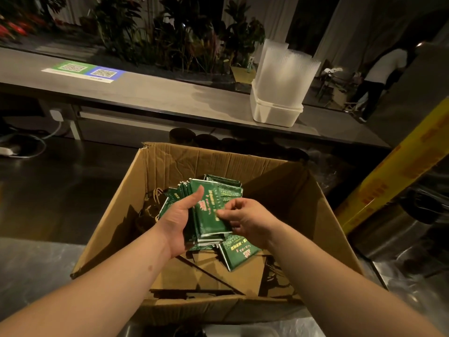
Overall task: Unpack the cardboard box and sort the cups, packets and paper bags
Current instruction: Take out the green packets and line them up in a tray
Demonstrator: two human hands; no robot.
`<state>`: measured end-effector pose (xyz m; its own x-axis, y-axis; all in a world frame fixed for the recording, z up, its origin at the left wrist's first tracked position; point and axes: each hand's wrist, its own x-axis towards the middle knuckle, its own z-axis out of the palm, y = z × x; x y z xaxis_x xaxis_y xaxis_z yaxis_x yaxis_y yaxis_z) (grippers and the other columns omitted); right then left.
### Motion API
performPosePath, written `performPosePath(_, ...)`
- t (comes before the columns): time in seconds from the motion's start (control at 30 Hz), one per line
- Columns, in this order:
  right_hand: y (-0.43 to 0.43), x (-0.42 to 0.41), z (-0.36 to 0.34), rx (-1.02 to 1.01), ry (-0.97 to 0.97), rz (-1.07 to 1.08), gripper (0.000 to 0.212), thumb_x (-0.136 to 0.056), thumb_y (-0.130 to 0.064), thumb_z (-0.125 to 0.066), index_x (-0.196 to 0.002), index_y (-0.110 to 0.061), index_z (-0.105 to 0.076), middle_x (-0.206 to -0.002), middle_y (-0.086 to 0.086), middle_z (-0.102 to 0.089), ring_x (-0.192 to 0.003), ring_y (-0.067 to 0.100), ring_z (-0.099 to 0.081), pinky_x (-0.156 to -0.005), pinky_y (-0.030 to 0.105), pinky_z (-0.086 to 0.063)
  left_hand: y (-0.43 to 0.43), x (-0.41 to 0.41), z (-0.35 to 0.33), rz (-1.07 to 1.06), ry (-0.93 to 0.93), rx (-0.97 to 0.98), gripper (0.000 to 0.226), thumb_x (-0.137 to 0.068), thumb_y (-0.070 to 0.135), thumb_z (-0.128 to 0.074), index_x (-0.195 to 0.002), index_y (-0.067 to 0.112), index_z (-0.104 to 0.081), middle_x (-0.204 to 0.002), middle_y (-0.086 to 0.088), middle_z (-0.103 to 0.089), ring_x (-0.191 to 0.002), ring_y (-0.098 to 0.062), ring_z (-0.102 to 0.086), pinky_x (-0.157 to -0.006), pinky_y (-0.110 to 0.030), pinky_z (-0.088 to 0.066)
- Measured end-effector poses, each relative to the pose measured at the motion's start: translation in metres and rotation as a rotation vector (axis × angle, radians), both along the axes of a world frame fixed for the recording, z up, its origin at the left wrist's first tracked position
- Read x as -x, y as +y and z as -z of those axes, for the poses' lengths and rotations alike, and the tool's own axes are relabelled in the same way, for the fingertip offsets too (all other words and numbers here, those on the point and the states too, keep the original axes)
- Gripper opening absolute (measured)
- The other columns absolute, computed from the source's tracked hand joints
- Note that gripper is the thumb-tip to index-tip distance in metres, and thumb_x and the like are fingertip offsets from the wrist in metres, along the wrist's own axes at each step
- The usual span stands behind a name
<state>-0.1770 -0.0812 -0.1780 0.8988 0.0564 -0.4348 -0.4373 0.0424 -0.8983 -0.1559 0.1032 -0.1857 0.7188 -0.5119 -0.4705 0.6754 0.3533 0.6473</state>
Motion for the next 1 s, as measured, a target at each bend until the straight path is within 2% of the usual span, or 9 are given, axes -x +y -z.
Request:
performPosePath(0.1, 0.012, -0.003, 0.000, 0.364, -0.154, -0.093, 0.029, -0.082, -0.017, -0.083, -0.095, 0.000, -0.064, -0.092, 0.000, -0.070, -0.072, 0.015, -0.068, -0.060, 0.023, -0.053, 0.002, 0.000, 0.001, -0.003, -0.008, -0.020, 0.047, -0.085, 0.038, -0.071, -0.115, 0.002, -0.071, -0.112, -0.027, -0.071, -0.102, -0.047, -0.070, -0.103, -0.060, -0.048)
performPosePath(0.2, 0.005, -0.010, -0.003, 0.578, -0.289, -0.129, 0.027, -0.087, -0.031, -0.078, -0.097, -0.007, -0.070, -0.095, 0.004, -0.072, -0.080, 0.016, -0.068, -0.067, 0.026, -0.057, 0.003, -0.002, 0.002, -0.022, -0.008, -0.031, 0.039, -0.079, 0.030, -0.071, -0.108, 0.004, -0.073, -0.108, -0.024, -0.072, -0.098, -0.042, -0.069, -0.106, -0.060, -0.046)
performPosePath(0.27, -0.012, -0.014, 0.002, 0.649, -0.324, -0.080, 0.022, -0.096, -0.029, -0.069, -0.097, -0.008, -0.069, -0.092, 0.007, -0.072, -0.078, 0.015, -0.065, -0.074, 0.034, -0.059, 0.003, -0.003, 0.002, -0.039, 0.013, -0.024, 0.048, -0.079, 0.027, -0.067, -0.119, 0.002, -0.070, -0.116, -0.023, -0.072, -0.105, -0.041, -0.067, -0.109, -0.060, -0.044)
performPosePath(0.33, -0.035, -0.014, 0.016, 0.915, -0.308, -0.157, 0.016, -0.097, -0.027, -0.068, -0.107, -0.014, -0.068, -0.102, 0.003, -0.070, -0.092, 0.015, -0.067, -0.086, 0.037, -0.060, 0.002, -0.004, 0.001, -0.055, 0.028, -0.013, 0.055, -0.078, 0.026, -0.065, -0.126, -0.001, -0.066, -0.118, -0.023, -0.071, -0.104, -0.038, -0.068, -0.107, -0.056, -0.047)
performPosePath(0.43, -0.058, -0.011, 0.046, 1.268, -0.231, -0.472, 0.038, -0.089, -0.029, -0.077, -0.125, -0.026, -0.064, -0.125, -0.006, -0.061, -0.117, 0.015, -0.056, -0.100, 0.034, -0.052, 0.001, -0.006, 0.002, -0.087, 0.032, -0.035, 0.060, -0.075, 0.029, -0.069, -0.126, -0.002, -0.067, -0.121, -0.024, -0.070, -0.103, -0.036, -0.070, -0.103, -0.052, -0.050)
performPosePath(0.6, -0.055, -0.011, 0.070, 1.555, -0.322, -0.727, 0.066, -0.084, -0.036, -0.081, -0.141, -0.028, -0.051, -0.135, -0.002, -0.051, -0.125, 0.020, -0.041, -0.099, 0.038, -0.051, -0.001, -0.008, 0.001, -0.109, 0.060, -0.058, 0.046, -0.091, 0.032, -0.063, -0.123, -0.002, -0.068, -0.105, -0.020, -0.072, -0.092, -0.033, -0.068, -0.089, -0.046, -0.054)
performPosePath(0.7, -0.052, -0.011, 0.073, 1.591, -0.339, -0.764, 0.067, -0.083, -0.038, -0.081, -0.140, -0.024, -0.050, -0.135, -0.001, -0.051, -0.126, 0.022, -0.042, -0.100, 0.039, -0.050, -0.002, -0.007, 0.001, -0.104, 0.068, -0.061, 0.044, -0.093, 0.032, -0.061, -0.121, -0.002, -0.068, -0.105, -0.020, -0.072, -0.096, -0.034, -0.067, -0.092, -0.047, -0.053)
performPosePath(0.83, -0.059, -0.010, 0.072, 1.539, -0.330, -0.662, 0.038, -0.089, -0.032, -0.075, -0.123, -0.029, -0.058, -0.125, -0.005, -0.061, -0.116, 0.019, -0.049, -0.100, 0.037, -0.043, 0.000, -0.007, 0.001, -0.111, 0.061, -0.050, 0.047, -0.083, 0.031, -0.067, -0.117, -0.001, -0.070, -0.105, -0.020, -0.071, -0.102, -0.035, -0.064, -0.104, -0.051, -0.047)
performPosePath(1.0, -0.072, -0.002, 0.050, 1.087, -0.102, -0.312, 0.033, -0.095, -0.018, -0.069, -0.125, -0.029, -0.062, -0.121, -0.004, -0.060, -0.114, 0.018, -0.057, -0.095, 0.036, -0.055, -0.001, -0.008, 0.003, -0.097, 0.064, -0.034, 0.048, -0.083, 0.031, -0.068, -0.119, 0.000, -0.069, -0.107, -0.021, -0.071, -0.104, -0.036, -0.063, -0.110, -0.053, -0.044)
